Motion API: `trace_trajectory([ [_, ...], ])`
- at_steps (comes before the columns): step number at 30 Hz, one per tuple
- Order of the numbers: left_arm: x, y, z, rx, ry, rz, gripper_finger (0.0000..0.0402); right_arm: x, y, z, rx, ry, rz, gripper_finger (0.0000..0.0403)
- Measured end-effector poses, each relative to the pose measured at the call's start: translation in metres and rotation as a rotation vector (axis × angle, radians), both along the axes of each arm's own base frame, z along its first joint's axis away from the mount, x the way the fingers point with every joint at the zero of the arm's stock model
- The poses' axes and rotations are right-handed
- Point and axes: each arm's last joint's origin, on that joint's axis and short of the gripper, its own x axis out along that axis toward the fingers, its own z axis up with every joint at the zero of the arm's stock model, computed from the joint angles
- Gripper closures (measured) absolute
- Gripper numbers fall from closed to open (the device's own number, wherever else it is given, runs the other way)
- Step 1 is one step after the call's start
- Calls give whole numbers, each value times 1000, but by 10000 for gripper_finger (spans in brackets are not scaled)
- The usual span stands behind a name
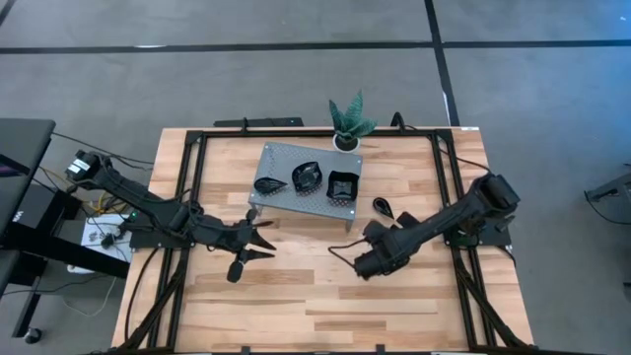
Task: Pick & Place Mini shaped plates
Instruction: Stack the drop shaped plate on top of the drop shaped plates on the shelf
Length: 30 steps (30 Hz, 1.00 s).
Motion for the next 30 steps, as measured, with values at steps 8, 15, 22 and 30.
trace_trajectory([
  [8, 1, 0, 4, -19, -38, 2, 320, 12, -23, -18, -26, -4, 154, 302],
  [15, 1, 0, 5, -23, -45, 2, 320, 6, -51, -42, -31, 78, 139, 302],
  [22, 1, -1, 5, -25, -49, 2, 320, 9, -76, -58, -15, 43, 78, 302],
  [30, 1, -1, 5, -25, -49, 2, 320, 11, -97, -67, 6, 10, 45, 302],
])
